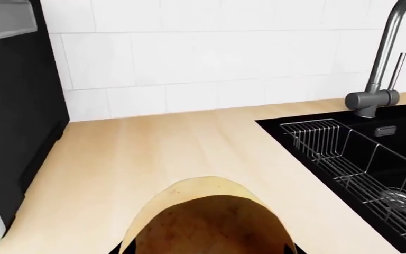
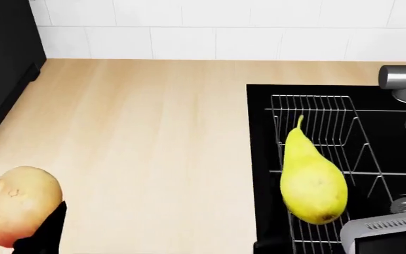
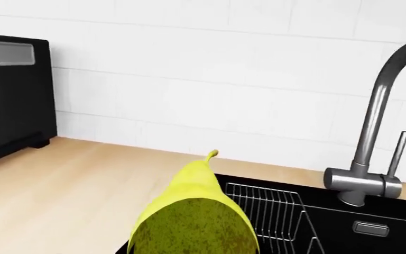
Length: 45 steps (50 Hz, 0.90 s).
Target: There is a mixed pile of frozen fruits and vegetables on the counter. Locate all the frozen vegetables and place the items in a bowl on the counter. Take all the frozen fruits and defrost them in a running sink.
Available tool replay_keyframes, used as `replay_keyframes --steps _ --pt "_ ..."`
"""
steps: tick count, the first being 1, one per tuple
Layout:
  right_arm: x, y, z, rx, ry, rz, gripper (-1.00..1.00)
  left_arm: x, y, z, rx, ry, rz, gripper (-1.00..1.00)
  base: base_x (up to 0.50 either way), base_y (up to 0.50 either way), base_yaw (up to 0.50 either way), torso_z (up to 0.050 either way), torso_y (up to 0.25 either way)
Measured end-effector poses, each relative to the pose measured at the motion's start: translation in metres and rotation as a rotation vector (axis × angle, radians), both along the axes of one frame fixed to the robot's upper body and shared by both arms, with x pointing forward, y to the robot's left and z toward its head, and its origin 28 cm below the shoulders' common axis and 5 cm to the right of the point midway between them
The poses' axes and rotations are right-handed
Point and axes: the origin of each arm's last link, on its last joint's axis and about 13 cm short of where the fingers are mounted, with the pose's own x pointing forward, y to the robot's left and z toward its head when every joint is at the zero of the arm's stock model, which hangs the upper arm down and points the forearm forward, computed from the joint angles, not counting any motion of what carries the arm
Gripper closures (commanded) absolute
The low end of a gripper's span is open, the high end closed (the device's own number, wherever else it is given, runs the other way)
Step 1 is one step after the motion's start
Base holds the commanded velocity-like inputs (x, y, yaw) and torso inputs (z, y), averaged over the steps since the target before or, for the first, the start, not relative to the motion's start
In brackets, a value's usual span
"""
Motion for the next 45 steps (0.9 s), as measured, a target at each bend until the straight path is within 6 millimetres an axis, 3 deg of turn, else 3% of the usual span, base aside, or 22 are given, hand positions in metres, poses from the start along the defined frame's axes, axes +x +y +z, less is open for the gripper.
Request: replay_keyframes --steps 45 --pt "-0.005 -0.015 0.008 -0.030 -0.014 -0.123 1.00 -0.009 0.009 0.011 -0.011 -0.047 0.049 1.00 0.00 -0.50 0.00 0.000 0.000"
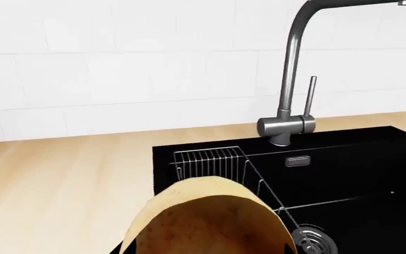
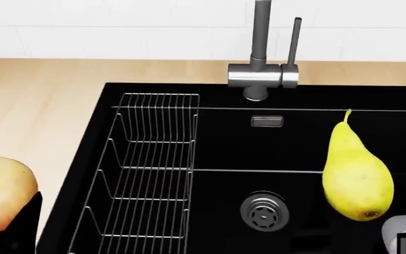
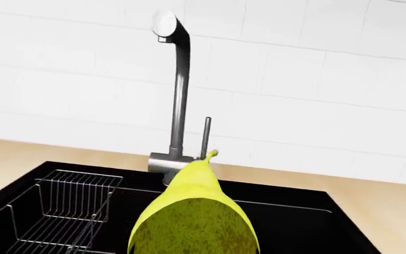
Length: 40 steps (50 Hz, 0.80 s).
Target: There is a mixed pile of frozen fruits and vegetables on the counter. Locate all the frozen vegetables and place the items in a bowl on the counter. Take all the frozen fruits and defrost them in a running sink.
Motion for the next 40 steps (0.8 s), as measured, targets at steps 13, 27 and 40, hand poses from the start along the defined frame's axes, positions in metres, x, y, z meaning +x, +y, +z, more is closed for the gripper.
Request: replay_keyframes --steps 13,27,40 --pt "-0.0012 -0.0011 0.0014 0.008 -0.003 -0.006 1.00 -0.0005 0.0011 0.0004 -0.001 0.002 0.001 1.00 0.00 -0.50 0.00 0.001 0.000" --pt "-0.0021 -0.0009 0.0036 0.007 -0.020 -0.003 1.00 0.0003 0.0014 0.0009 -0.006 0.002 0.002 1.00 0.09 -0.31 0.00 0.000 0.001" --pt "-0.0028 -0.0003 0.0039 -0.006 -0.028 -0.003 1.00 -0.0003 0.0039 0.0003 -0.006 0.003 0.009 1.00 0.42 0.00 0.00 0.000 0.002"
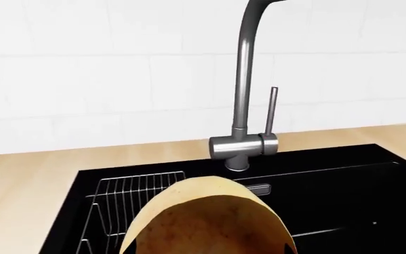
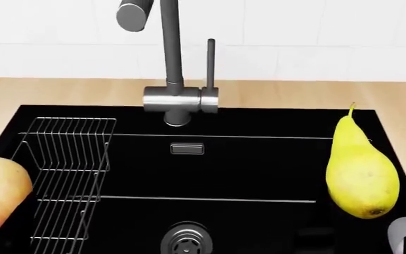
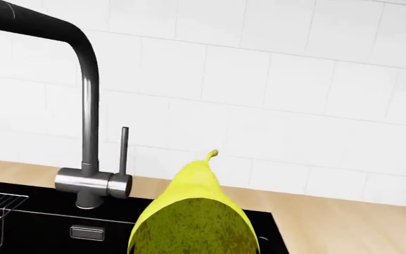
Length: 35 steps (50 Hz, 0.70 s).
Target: There is a mixed pile of frozen fruits and vegetables on the counter. Locate all the frozen vegetables and place the items in a bowl on the counter. Take all the frozen fruits and defrost them in a running sink.
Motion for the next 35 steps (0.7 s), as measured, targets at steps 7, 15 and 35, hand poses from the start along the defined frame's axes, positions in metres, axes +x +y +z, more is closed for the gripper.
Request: replay_keyframes --steps 7,15,35 --pt "0.000 0.000 0.000 -0.007 0.001 0.000 1.00 0.000 0.000 0.000 0.002 -0.001 0.001 1.00 0.36 0.00 0.00 0.000 0.001" --pt "0.000 0.001 -0.002 -0.009 0.005 0.007 1.00 0.000 -0.001 0.000 0.004 -0.002 0.001 1.00 0.00 0.00 0.00 0.001 0.001" --pt "0.049 0.013 -0.031 -0.019 0.199 0.130 1.00 0.000 0.000 0.002 0.000 -0.006 0.002 1.00 0.00 0.00 0.00 0.000 0.000"
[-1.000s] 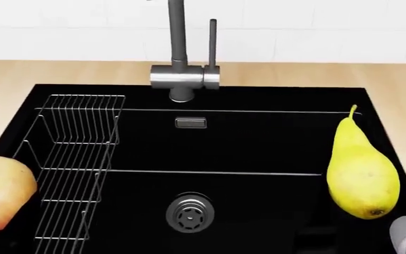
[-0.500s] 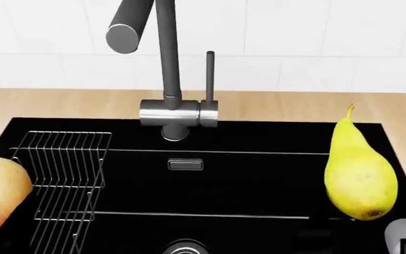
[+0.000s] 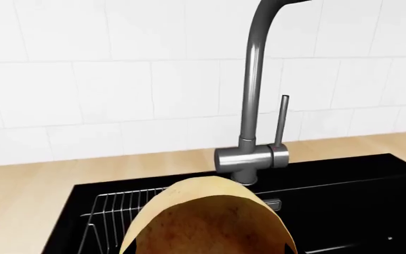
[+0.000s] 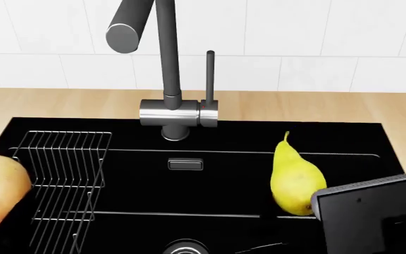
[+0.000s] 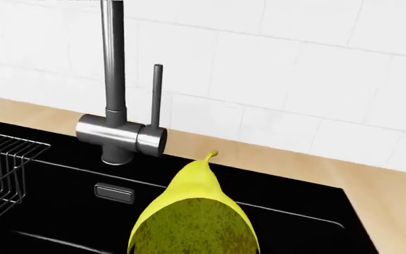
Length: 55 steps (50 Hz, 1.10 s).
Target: There is a mixed pile of frozen fruits and vegetables on the counter. Locate all the frozen vegetables and place the items in a bowl on the counter. Take all the frozen fruits and defrost them in a running sink.
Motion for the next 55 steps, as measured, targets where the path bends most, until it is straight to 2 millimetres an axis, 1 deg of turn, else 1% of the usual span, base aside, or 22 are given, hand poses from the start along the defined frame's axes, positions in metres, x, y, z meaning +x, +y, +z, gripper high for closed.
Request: replay_keyframes --steps 9,16,26,36,37,47,55 --pt "0.026 0.012 -0.030 0.007 0.121 0.054 1.00 0.000 0.003 0.003 -0.007 -0.007 0.010 1.00 0.00 0.00 0.00 0.000 0.001" --pt "0.038 0.022 -0.054 0.006 0.207 0.090 1.00 -0.001 0.006 0.005 -0.011 -0.013 0.020 1.00 0.00 0.00 0.00 0.000 0.000" --pt "0.041 0.032 -0.083 0.001 0.299 0.126 1.00 -0.001 0.008 0.007 -0.014 -0.020 0.030 1.00 0.00 0.00 0.00 0.001 0.001" --pt "0.039 0.036 -0.098 0.006 0.348 0.137 1.00 -0.001 0.008 0.008 -0.015 -0.023 0.032 1.00 0.00 0.00 0.00 0.000 0.000" --pt "0.039 0.036 -0.099 0.007 0.351 0.138 -1.00 -0.001 0.008 0.008 -0.015 -0.023 0.032 1.00 0.00 0.00 0.00 0.000 0.000" --pt "0.037 0.037 -0.099 0.005 0.348 0.146 -1.00 -0.001 0.008 0.008 -0.015 -0.023 0.032 1.00 0.00 0.00 0.00 0.000 0.000" --pt "0.034 0.035 -0.085 0.017 0.296 0.134 -1.00 -0.002 0.008 0.007 -0.014 -0.022 0.028 1.00 0.00 0.00 0.00 0.000 0.001"
